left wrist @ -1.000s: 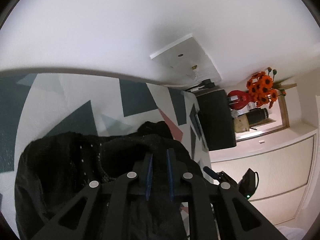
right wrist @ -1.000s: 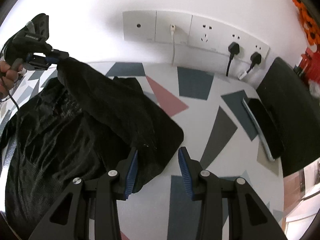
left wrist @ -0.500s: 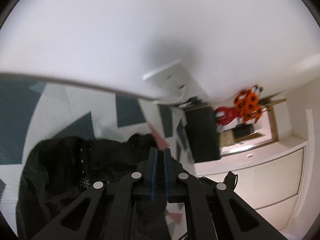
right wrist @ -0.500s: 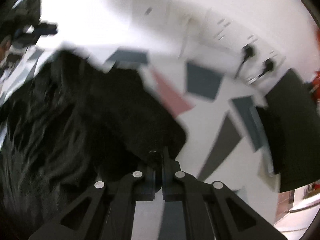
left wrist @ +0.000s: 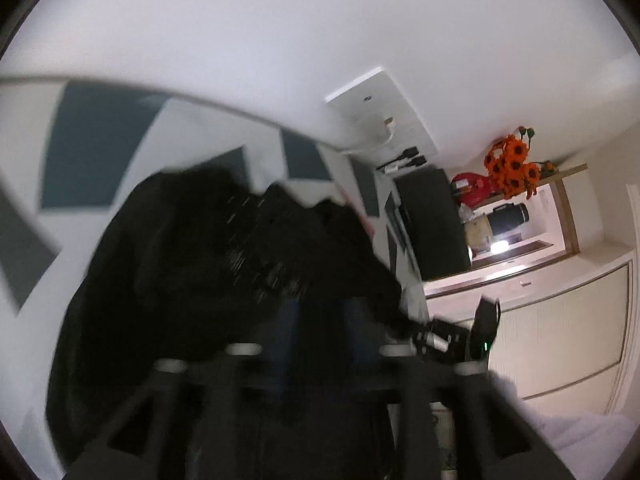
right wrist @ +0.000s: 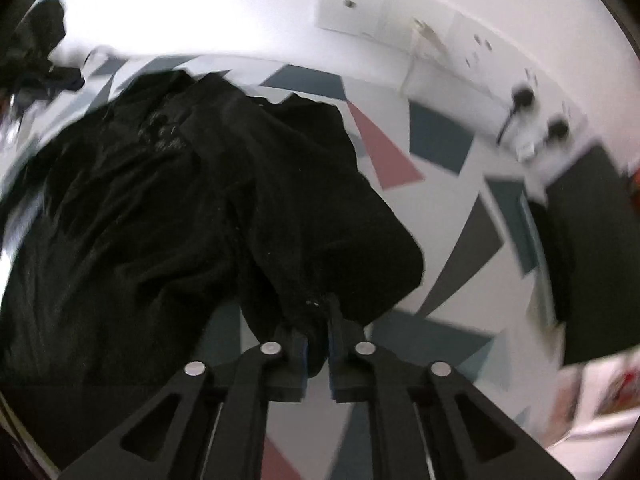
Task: Fold clothes
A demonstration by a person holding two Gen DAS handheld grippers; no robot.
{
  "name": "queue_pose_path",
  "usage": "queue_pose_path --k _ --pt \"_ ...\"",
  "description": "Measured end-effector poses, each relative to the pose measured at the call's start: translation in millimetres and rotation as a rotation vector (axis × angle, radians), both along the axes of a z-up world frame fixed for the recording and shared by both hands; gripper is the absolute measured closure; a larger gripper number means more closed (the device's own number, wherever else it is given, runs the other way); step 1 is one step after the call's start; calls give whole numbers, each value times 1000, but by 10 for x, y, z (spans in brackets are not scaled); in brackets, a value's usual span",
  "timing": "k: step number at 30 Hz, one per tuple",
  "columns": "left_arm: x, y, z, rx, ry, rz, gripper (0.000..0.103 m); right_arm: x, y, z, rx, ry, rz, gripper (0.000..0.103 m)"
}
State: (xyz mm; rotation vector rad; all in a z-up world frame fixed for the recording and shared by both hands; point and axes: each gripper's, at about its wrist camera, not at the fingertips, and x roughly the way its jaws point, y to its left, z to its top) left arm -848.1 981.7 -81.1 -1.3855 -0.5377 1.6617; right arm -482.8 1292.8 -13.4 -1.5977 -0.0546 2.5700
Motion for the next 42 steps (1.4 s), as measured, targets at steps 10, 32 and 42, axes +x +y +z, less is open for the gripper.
queue_pose_path --k 10,32,42 --pt "-467 644 -284 -48 -57 -53 32 55 59 -65 -99 57 -106 85" --pt "-650 1080 -350 -43 -87 -120 103 -9 142 -128 -55 36 -113 88" --pt "-440 357 531 63 58 -63 103 -198 108 247 31 123 -84 99"
